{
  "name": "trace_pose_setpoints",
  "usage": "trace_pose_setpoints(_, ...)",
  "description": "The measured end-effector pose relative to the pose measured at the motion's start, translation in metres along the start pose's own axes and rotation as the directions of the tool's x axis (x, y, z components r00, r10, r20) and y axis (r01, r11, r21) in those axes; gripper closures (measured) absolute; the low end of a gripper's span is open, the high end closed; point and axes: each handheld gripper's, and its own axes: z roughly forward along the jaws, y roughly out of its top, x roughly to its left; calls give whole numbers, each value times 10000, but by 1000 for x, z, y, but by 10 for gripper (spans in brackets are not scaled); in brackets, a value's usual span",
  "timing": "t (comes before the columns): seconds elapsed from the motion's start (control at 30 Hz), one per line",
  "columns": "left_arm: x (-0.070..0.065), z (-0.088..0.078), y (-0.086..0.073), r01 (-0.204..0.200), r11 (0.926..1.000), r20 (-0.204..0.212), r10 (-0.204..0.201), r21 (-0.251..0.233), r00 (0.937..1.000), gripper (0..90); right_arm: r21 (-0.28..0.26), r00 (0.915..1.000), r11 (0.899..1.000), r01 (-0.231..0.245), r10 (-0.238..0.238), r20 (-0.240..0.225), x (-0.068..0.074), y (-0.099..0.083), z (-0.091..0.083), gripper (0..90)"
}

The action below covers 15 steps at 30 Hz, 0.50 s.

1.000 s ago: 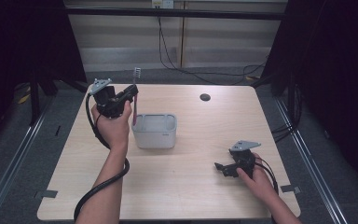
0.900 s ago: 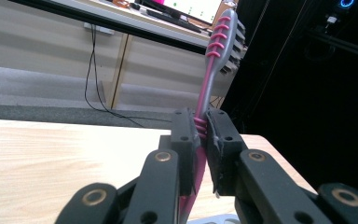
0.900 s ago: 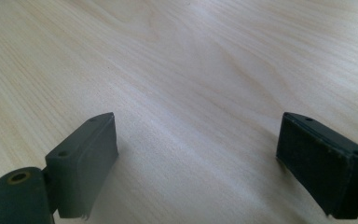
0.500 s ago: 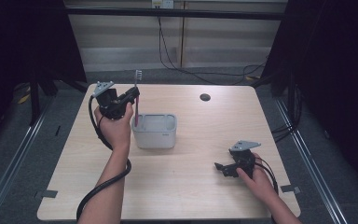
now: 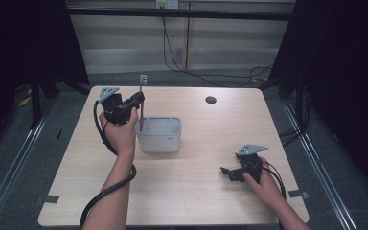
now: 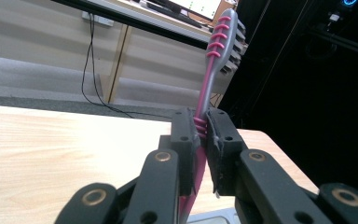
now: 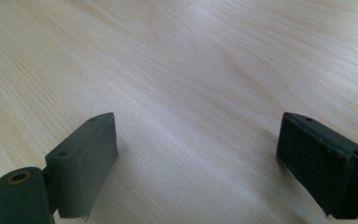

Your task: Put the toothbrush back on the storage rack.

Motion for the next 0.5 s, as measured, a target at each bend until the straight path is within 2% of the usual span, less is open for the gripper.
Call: trace_pose_setpoints(0.5,3,2,-8,48,10000,-121,-48,50,9999,820,0,10000,10000,0,0,0,0,0,0,117)
